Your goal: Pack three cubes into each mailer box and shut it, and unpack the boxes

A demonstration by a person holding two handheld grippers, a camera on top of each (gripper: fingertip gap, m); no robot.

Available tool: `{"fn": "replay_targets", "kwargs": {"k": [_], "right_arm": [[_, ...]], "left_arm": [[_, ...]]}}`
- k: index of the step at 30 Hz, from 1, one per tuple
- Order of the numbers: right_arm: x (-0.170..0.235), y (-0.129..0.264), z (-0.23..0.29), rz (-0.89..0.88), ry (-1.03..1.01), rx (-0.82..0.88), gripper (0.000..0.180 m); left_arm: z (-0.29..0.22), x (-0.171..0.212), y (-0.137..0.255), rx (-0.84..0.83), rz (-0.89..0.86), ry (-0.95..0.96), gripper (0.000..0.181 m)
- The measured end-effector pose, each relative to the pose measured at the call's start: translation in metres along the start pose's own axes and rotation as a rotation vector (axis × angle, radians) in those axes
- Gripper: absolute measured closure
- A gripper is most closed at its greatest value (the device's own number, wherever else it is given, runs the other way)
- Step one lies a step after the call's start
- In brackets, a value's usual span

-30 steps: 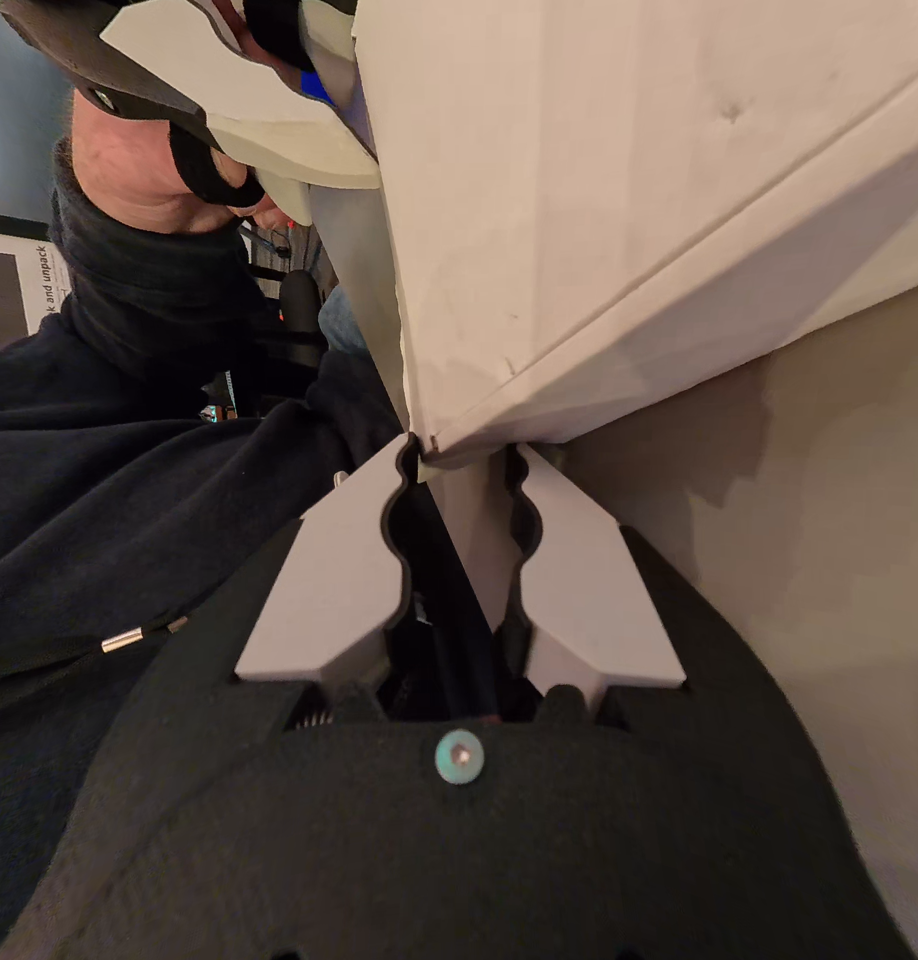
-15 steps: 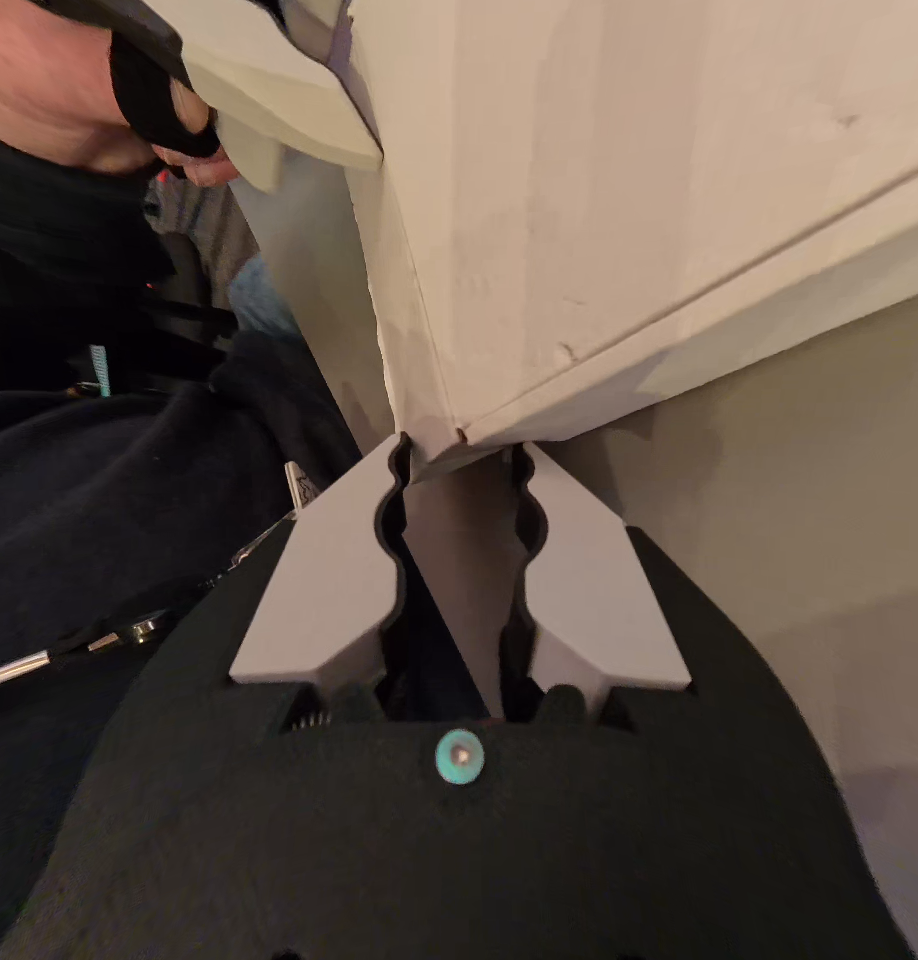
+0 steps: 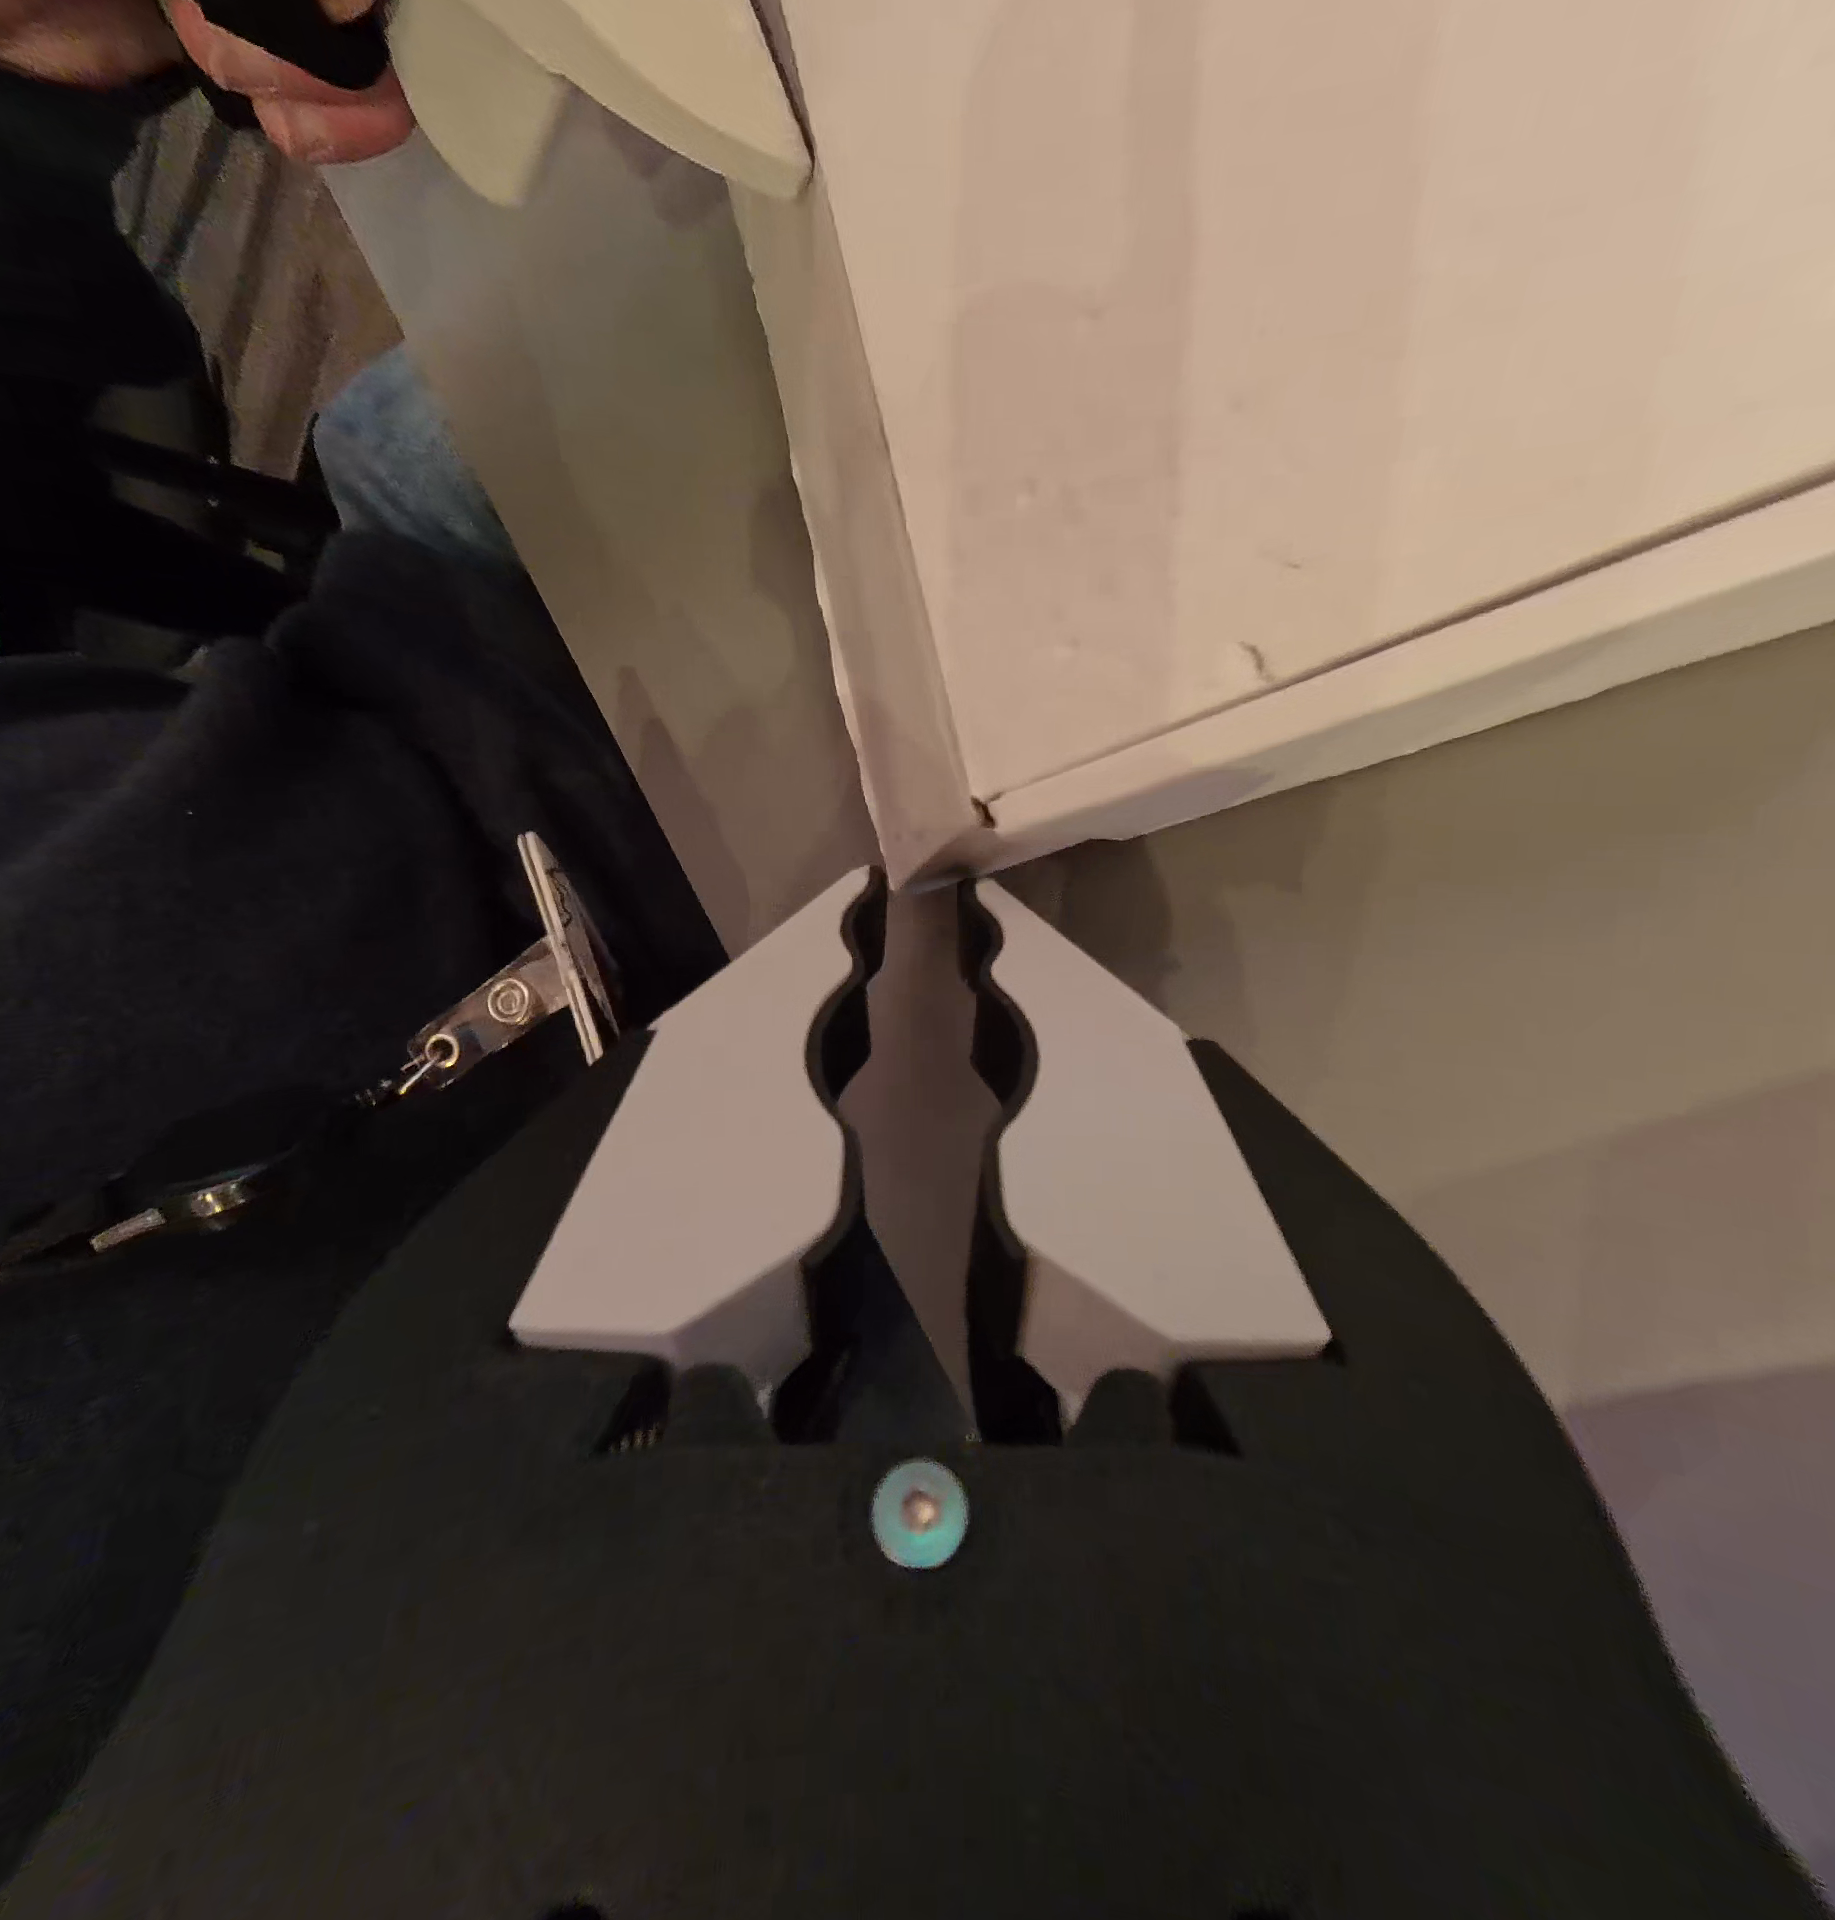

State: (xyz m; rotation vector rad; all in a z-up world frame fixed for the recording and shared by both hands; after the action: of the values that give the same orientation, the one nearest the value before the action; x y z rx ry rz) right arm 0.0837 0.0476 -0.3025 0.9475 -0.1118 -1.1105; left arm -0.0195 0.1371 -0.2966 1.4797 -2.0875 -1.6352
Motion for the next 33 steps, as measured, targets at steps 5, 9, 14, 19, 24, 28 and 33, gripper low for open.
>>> {"fn": "replay_targets", "kwargs": {"k": [5,9,14,19,24,28,33], "right_arm": [[-0.006,0.02,-0.017,-0.002,0.093,0.227,0.14],[-0.01,0.012,-0.024,0.028,0.168,0.315,0.119],[-0.01,0.011,-0.026,-0.005,0.148,0.26,0.136],[-0.011,0.008,-0.025,-0.002,0.16,0.244,0.136],[-0.015,0.008,-0.028,-0.011,0.179,0.244,0.137],[-0.018,0.009,-0.034,0.012,0.219,0.3,0.139],[-0.025,0.013,-0.034,0.003,0.275,0.319,0.135]], "left_arm": [[-0.001,0.0,0.0,0.011,-0.014,-0.007,0.12],[-0.01,0.008,-0.003,0.053,0.003,-0.074,0.117],[-0.015,0.023,0.003,0.095,-0.012,-0.109,0.111],[-0.011,0.039,0.005,0.043,-0.01,-0.136,0.12],[-0.013,0.042,-0.002,-0.004,-0.04,-0.16,0.127],[-0.006,0.039,-0.005,-0.086,-0.049,-0.213,0.141],[0.001,0.036,0.0,-0.12,-0.064,-0.252,0.126]]}}
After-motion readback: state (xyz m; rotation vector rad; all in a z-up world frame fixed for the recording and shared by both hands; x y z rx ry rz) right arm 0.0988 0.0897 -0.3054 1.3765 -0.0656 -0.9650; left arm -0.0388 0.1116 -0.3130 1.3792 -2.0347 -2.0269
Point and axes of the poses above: each gripper's, where its closed fingertips meet, y back along the fingers, x out of its underside, z = x × y across the jaws, the point moved 1 cm from there along y, back along the fingers, and after that the axes turned 5 degrees about -x, right-handed, at the moved point
